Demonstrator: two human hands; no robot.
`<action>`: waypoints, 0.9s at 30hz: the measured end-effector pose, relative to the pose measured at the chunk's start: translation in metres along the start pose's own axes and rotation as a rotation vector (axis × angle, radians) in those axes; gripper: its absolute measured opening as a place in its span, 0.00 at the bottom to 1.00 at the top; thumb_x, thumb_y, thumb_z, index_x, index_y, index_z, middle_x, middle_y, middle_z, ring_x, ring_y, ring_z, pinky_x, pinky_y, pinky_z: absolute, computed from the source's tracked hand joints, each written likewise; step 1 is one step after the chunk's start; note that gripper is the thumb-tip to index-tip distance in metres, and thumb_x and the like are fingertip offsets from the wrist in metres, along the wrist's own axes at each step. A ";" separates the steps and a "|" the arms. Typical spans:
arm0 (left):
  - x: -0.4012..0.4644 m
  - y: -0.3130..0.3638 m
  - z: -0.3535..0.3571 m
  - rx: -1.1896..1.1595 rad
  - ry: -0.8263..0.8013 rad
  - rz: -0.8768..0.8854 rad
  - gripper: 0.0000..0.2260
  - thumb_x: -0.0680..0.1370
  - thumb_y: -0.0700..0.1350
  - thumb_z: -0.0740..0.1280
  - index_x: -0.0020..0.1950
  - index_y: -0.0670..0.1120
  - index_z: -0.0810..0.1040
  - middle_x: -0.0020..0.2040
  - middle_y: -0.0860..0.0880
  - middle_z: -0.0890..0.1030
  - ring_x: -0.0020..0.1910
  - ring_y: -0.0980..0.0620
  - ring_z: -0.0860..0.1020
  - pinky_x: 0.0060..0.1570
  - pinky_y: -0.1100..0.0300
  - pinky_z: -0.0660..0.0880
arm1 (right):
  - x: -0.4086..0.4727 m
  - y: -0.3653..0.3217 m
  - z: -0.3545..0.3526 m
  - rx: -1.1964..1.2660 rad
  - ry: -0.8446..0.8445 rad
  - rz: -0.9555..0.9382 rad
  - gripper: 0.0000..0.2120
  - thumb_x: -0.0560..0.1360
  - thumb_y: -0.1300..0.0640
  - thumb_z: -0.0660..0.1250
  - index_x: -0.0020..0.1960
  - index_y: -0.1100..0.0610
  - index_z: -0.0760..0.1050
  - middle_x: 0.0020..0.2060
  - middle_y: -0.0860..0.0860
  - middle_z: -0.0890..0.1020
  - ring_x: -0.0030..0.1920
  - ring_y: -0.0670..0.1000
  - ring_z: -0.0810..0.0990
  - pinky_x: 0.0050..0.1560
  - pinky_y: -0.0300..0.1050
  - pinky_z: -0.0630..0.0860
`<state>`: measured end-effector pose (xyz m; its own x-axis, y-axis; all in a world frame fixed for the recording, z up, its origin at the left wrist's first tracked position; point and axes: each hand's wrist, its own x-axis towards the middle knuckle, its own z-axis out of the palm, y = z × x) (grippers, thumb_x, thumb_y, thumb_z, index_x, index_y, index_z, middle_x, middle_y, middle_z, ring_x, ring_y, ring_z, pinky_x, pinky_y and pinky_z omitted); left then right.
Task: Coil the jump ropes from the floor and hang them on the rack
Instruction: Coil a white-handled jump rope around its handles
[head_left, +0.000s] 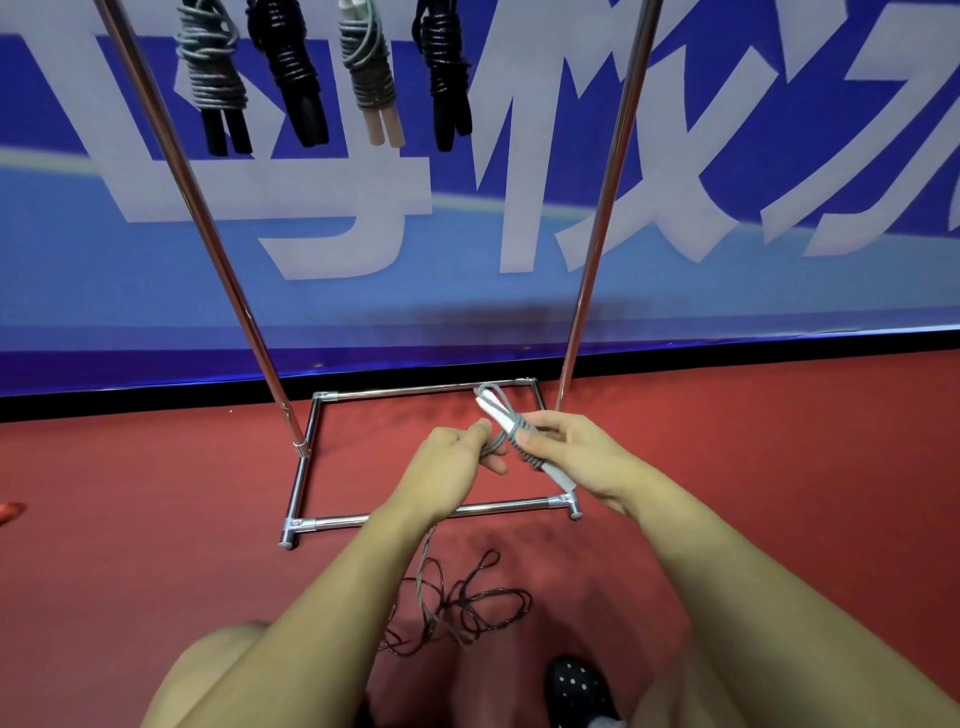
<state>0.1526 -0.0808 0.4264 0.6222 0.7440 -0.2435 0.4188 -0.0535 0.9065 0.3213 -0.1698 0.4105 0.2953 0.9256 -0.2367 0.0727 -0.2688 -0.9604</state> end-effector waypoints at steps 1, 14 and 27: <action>-0.002 0.002 0.001 -0.006 0.007 -0.013 0.25 0.85 0.57 0.56 0.46 0.45 0.88 0.41 0.52 0.87 0.27 0.67 0.72 0.46 0.57 0.69 | 0.000 0.001 0.002 -0.027 0.014 -0.014 0.13 0.79 0.57 0.72 0.64 0.56 0.80 0.51 0.51 0.85 0.48 0.44 0.82 0.52 0.40 0.78; -0.012 0.007 -0.009 -0.110 -0.151 0.077 0.21 0.79 0.57 0.70 0.29 0.48 0.82 0.28 0.48 0.70 0.25 0.55 0.62 0.28 0.66 0.61 | -0.016 -0.007 0.001 0.274 -0.378 0.194 0.26 0.76 0.59 0.74 0.71 0.52 0.71 0.60 0.54 0.84 0.62 0.62 0.83 0.58 0.57 0.81; -0.007 0.005 -0.014 -0.277 -0.251 -0.089 0.23 0.81 0.59 0.65 0.45 0.39 0.84 0.30 0.44 0.78 0.20 0.52 0.68 0.22 0.63 0.63 | -0.018 -0.029 0.003 0.257 -0.089 0.048 0.16 0.85 0.45 0.57 0.59 0.56 0.75 0.33 0.57 0.74 0.21 0.47 0.61 0.24 0.36 0.59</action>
<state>0.1415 -0.0770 0.4373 0.7483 0.5497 -0.3714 0.3055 0.2114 0.9284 0.3110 -0.1776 0.4424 0.2071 0.9363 -0.2835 -0.1869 -0.2466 -0.9509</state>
